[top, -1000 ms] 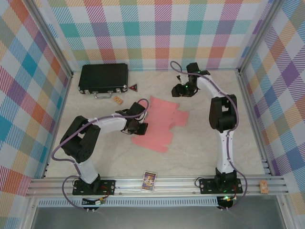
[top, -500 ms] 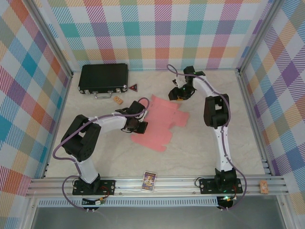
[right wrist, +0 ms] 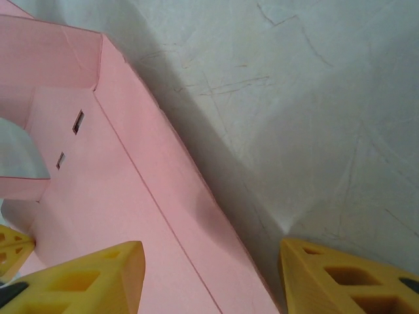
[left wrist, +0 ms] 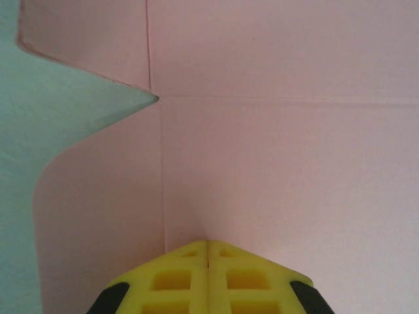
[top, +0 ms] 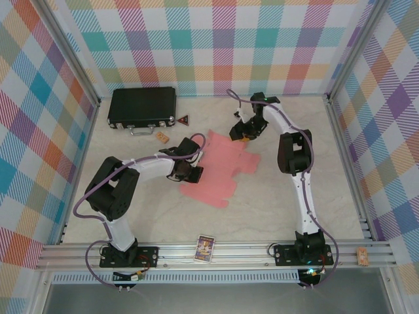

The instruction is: Fold the paper box

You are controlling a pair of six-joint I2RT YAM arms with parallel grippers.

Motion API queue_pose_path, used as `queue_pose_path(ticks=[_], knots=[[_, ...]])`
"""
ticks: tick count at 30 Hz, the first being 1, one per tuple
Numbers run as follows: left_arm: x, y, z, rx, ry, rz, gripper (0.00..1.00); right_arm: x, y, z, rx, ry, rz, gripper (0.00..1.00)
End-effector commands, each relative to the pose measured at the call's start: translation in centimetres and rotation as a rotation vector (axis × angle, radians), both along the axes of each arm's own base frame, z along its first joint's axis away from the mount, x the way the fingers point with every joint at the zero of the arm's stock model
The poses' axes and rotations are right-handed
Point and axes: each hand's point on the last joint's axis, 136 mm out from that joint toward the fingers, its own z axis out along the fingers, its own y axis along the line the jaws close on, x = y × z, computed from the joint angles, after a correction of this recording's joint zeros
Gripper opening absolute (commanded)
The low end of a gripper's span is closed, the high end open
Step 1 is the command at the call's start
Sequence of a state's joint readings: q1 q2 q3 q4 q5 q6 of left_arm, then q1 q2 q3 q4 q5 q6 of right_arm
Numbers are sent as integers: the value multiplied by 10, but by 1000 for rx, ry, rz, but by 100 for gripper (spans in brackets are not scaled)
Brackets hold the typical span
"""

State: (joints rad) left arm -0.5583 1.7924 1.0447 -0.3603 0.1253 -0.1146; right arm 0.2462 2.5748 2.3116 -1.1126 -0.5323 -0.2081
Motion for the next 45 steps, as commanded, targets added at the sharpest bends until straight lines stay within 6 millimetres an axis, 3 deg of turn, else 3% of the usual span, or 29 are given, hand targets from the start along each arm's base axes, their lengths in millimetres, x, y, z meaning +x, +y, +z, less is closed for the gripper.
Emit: queue_pose_path(ticks=[1,10,14,26,35,45], knots=[[-11,30,-32,128,76,32,0,-11,6,-7,2,37,44,56],[-11,28,-34,117,83,43,0,-2,12,17,25,-73,52,42],[-11,28,-34,120,83,45,0,-4,17,26,30,-120,90,41],[-11,30,-33,128,77,50,0,-17,22,31,8,-217,224,38],[-11,30,-33,123,80,53,0,2,13,26,-137,-353,212,34],[-11,25,-33,87,82,71,0,5,19,47,-157,-576,261,20]])
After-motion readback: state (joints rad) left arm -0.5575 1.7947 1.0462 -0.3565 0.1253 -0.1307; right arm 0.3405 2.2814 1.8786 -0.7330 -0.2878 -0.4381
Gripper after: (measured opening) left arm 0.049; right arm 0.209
